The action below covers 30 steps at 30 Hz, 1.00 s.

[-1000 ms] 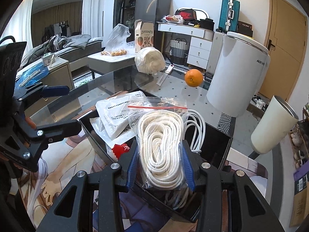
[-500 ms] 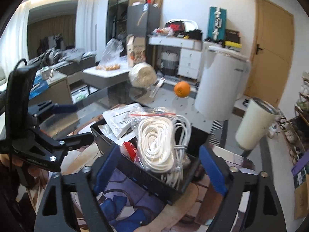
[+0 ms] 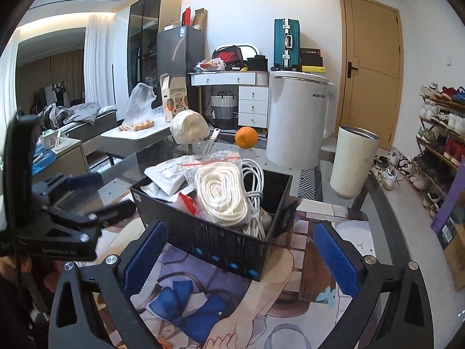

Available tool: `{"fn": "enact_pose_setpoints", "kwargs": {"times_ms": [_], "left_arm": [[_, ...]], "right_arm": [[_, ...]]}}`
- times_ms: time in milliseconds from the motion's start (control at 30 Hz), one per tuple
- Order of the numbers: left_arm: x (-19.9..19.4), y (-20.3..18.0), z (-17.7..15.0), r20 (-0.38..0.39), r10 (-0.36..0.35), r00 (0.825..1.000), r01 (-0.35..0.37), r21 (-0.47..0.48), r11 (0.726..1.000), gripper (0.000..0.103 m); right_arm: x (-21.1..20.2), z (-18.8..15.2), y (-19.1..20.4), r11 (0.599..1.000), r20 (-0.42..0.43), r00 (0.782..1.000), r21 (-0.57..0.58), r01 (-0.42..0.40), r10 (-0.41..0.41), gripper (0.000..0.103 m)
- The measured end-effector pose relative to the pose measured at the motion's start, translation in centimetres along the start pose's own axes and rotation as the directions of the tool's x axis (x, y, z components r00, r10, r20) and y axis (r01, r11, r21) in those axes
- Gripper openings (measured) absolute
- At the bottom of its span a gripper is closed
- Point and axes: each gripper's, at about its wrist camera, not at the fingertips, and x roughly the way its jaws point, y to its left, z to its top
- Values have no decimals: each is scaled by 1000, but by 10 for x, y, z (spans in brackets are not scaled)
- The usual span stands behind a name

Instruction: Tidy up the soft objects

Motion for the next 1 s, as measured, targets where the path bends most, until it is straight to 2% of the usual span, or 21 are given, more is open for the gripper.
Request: {"fn": "enact_pose_setpoints", "kwargs": {"times_ms": [100,433,1000], "left_arm": [[-1,-2,0,2,27,1000,-27,13,1000,103],[2,-1,-1,-15,37,999,-37,8,999,103],[4,0,-1,-22,10,1000,-10,-7,1000,103]], "right_arm": [[-1,-5,1,1000,11,1000,4,-7,7,102],[-1,-8,2,1000,24,1000,15,-13,12,102],[-3,-7,-1,1000,35,999,23,21,-22,103]]}}
